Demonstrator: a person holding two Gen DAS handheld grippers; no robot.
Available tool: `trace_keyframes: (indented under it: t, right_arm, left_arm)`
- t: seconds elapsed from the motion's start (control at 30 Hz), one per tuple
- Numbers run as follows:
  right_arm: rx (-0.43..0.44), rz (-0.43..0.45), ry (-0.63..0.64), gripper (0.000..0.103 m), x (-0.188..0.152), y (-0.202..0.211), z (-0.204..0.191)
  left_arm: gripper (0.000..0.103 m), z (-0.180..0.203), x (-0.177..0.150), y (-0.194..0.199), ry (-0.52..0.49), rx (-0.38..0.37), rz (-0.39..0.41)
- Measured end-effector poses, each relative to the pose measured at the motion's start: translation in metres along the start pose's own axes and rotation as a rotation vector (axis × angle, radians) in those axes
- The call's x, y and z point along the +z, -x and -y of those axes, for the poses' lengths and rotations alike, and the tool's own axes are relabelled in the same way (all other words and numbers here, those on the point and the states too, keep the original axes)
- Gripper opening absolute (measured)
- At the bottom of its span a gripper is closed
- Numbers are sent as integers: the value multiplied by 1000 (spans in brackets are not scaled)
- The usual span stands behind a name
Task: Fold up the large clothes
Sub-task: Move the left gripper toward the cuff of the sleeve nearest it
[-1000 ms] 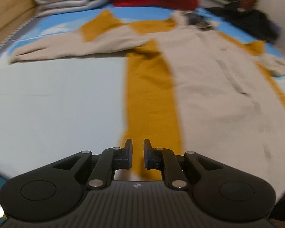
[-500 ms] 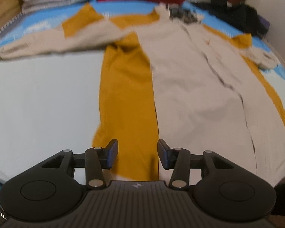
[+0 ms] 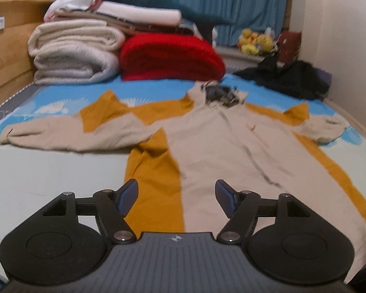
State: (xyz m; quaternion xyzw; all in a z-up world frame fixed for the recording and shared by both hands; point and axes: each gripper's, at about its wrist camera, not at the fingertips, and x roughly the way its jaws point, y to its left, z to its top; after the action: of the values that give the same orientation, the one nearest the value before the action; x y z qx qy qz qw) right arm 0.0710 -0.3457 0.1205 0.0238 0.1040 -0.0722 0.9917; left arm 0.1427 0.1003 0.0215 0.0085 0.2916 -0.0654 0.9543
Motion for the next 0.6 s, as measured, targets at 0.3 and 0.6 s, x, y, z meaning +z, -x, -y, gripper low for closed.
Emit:
trace_keyframes:
  t: [0.3, 0.6]
  right_arm:
    - [-52, 37, -80, 51, -10, -16, -15]
    - [-55, 64, -105, 51, -16, -19, -18]
  left_arm:
    - [81, 35, -15, 32, -174, -41, 150]
    - [81, 115, 44, 99, -183, -98, 173]
